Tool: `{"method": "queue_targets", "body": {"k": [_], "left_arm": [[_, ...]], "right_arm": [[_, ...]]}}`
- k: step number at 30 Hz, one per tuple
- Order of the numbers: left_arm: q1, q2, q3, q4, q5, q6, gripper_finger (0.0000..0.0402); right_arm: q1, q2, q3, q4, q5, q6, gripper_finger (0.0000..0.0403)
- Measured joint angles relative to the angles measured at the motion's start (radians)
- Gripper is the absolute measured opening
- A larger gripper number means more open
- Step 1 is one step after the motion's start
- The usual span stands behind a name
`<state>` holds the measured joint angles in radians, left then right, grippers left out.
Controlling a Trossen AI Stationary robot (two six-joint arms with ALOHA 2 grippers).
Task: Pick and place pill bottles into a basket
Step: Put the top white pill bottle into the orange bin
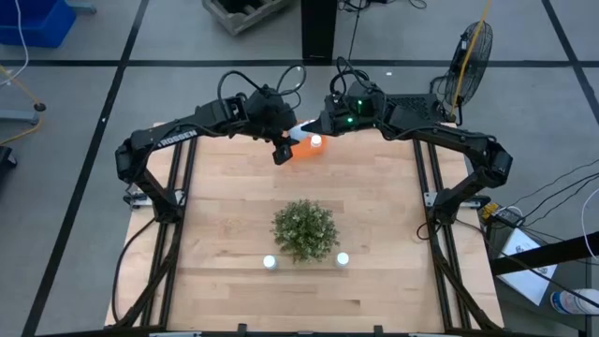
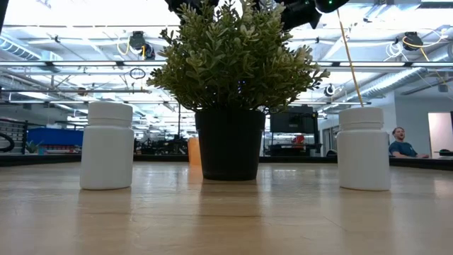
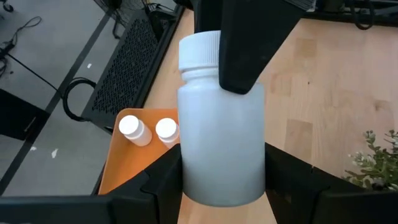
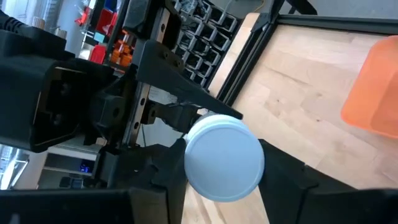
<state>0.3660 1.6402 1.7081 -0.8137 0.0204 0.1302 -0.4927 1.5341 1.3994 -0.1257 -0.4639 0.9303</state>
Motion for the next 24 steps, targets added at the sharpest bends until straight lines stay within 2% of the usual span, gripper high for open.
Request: {"method": "queue_targets", "body": {"k": [3, 7, 12, 19, 24], "left_arm": [[0.000, 0.000, 0.000, 0.001, -0.003, 0.004, 0.0199], [0.000, 0.000, 0.000, 0.003, -0.004, 0.001, 0.0180], [-0.001, 0.000, 0.000, 0.005, -0.033, -0.007, 0.0184], [0.000, 0.000, 0.000, -0.007, -0.103, -0.001, 0.0286], [0.003, 0.000, 0.000, -0.098, -0.132, -0.023, 0.0339]], "right_arm": [[0.000, 0.000, 0.000, 0.006, -0.001, -0.004, 0.0143], [-0.005, 0.000, 0.000, 0.006, -0.010, -0.005, 0.0143], [-0.006, 0.000, 0.000, 0.010, -0.026, -0.005, 0.0143], [-0.023, 0.001, 0.000, 0.011, -0.008, -0.017, 0.0143], [-0.054, 0.000, 0.000, 0.008, 0.005, -0.041, 0.0143]]}}
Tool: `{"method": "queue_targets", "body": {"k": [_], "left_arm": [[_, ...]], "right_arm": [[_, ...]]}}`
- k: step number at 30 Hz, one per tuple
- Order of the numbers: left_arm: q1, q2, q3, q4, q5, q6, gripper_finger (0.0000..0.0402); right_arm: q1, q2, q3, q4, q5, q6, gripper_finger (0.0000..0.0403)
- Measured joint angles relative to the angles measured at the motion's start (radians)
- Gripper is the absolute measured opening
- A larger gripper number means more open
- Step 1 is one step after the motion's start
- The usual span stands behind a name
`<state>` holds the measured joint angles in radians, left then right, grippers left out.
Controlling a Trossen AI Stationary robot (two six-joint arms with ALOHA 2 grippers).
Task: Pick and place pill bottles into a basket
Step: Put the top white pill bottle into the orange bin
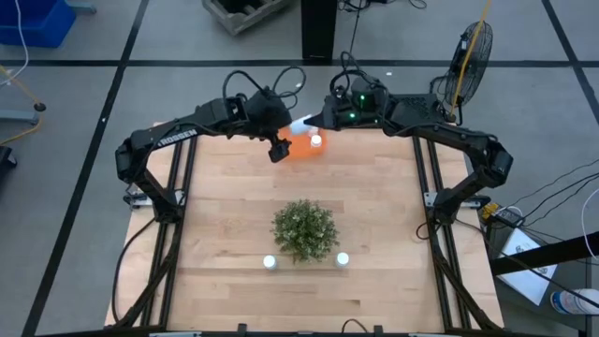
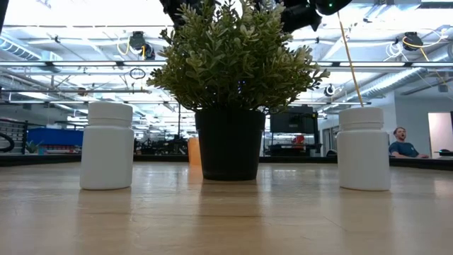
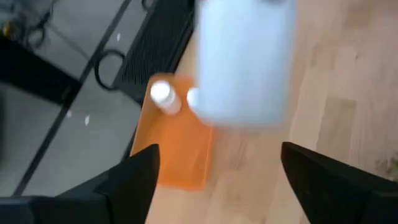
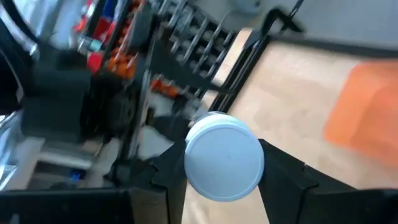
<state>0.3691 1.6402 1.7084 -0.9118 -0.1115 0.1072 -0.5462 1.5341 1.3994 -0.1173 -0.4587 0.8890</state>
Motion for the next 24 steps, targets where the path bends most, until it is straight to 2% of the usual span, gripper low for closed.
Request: {"method": "queue_targets", "body": {"k": [4, 9, 17, 20, 24], "left_arm": [[0.014, 0.000, 0.000, -0.101, 0.000, -0.053, 0.0367], [0.040, -0.001, -0.046, -0.136, 0.002, -0.104, 0.0386], [0.076, -0.076, -0.193, -0.130, 0.059, -0.159, 0.0390], [0.083, -0.118, -0.250, -0.120, 0.063, -0.190, 0.0390], [0.095, -0.164, -0.325, -0.094, 0.071, -0.225, 0.0390]], "right_arm": [[-0.023, 0.000, 0.000, -0.004, 0.064, -0.044, 0.0143], [-0.031, 0.025, 0.000, -0.044, 0.140, -0.125, 0.0143], [-0.035, 0.159, 0.006, -0.038, 0.114, -0.213, 0.0143], [-0.035, 0.221, 0.067, -0.102, 0.124, -0.298, 0.0143], [-0.030, 0.314, 0.211, -0.240, 0.205, -0.460, 0.0143]]}}
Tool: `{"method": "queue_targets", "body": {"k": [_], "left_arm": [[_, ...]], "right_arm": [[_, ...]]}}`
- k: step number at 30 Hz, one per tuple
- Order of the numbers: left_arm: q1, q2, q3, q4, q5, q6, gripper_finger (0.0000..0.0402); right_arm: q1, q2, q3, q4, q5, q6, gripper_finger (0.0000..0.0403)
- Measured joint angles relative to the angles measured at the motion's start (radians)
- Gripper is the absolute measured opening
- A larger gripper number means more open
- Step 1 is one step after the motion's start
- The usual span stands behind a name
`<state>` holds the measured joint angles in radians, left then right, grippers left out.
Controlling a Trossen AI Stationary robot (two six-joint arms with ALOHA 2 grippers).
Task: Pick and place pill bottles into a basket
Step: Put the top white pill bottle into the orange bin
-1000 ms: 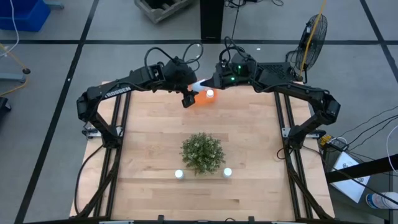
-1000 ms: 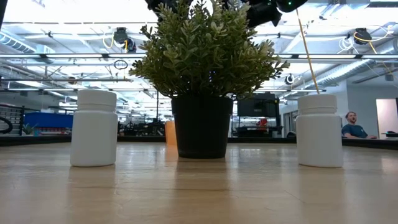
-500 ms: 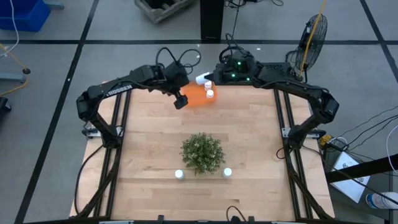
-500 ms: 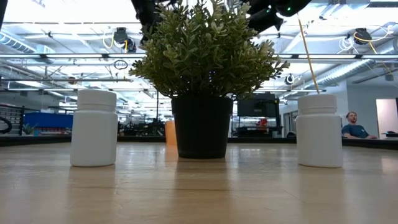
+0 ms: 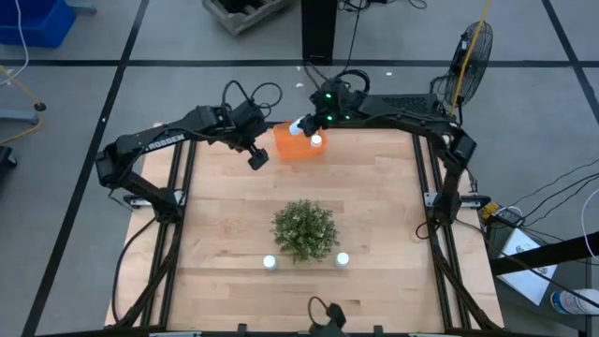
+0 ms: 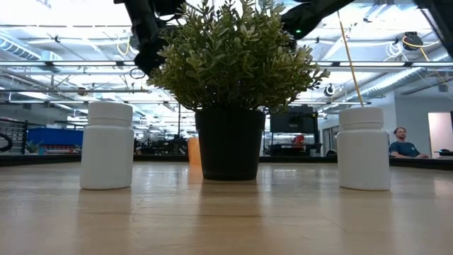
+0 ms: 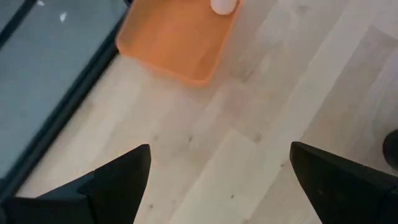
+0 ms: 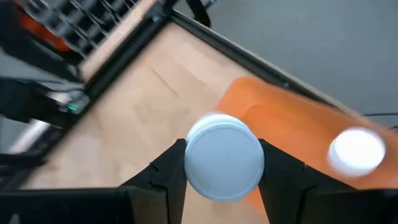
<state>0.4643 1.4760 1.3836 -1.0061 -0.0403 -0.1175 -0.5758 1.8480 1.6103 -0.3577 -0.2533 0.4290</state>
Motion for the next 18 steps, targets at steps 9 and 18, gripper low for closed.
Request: {"method": "queue_targets", "body": {"k": [9, 18], "left_arm": [[0.007, -0.052, -0.071, 0.041, 0.043, -0.050, 0.0390], [0.006, -0.052, -0.071, 0.043, 0.043, -0.050, 0.0390]], "right_arm": [[0.019, 0.252, 0.359, -0.373, 0.131, -0.262, 0.0143], [0.041, 0.350, 0.392, -0.452, 0.226, -0.294, 0.0143]]}}
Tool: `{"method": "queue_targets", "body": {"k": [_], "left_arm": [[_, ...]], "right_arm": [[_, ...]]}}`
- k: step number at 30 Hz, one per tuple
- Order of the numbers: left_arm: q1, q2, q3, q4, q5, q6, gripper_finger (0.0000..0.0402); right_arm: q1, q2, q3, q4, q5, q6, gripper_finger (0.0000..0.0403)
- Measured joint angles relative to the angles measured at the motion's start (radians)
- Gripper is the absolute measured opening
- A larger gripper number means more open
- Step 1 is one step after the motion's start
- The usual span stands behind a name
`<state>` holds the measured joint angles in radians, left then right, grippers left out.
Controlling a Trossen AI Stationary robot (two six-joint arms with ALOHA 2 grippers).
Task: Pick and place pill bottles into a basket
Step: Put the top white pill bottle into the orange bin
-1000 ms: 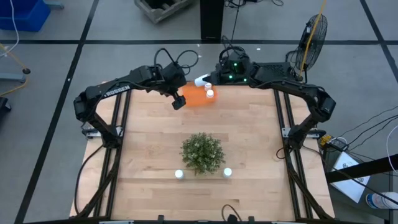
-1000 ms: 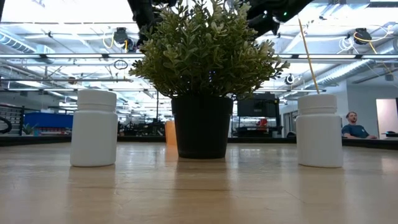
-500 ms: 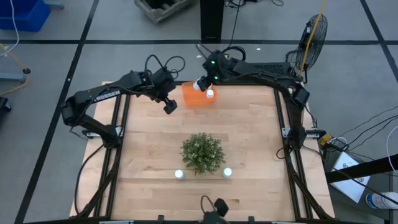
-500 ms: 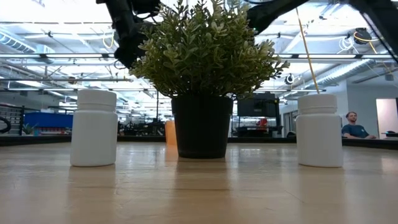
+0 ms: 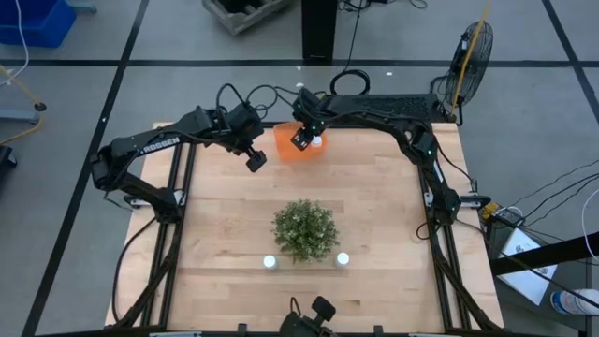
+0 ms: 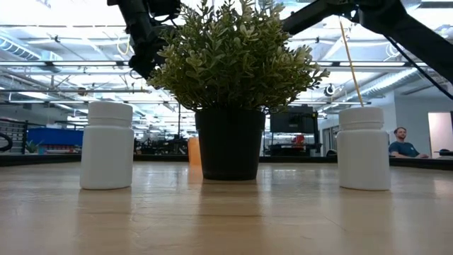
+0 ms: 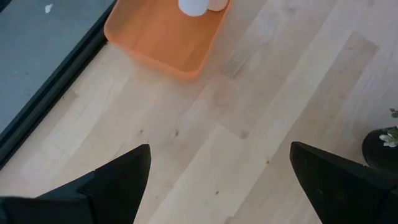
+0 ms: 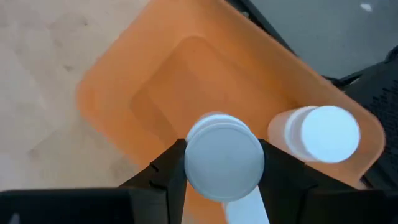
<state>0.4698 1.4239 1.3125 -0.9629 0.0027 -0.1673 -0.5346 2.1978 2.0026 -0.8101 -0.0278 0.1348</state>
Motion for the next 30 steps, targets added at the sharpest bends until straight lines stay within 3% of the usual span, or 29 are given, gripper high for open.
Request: {"method": "queue_targets", "body": {"k": [30], "left_arm": [[0.000, 0.000, 0.000, 0.049, -0.003, 0.036, 0.0390]], "right_arm": [[0.004, 0.051, -0.016, 0.012, 0.006, -0.007, 0.0143]]}}
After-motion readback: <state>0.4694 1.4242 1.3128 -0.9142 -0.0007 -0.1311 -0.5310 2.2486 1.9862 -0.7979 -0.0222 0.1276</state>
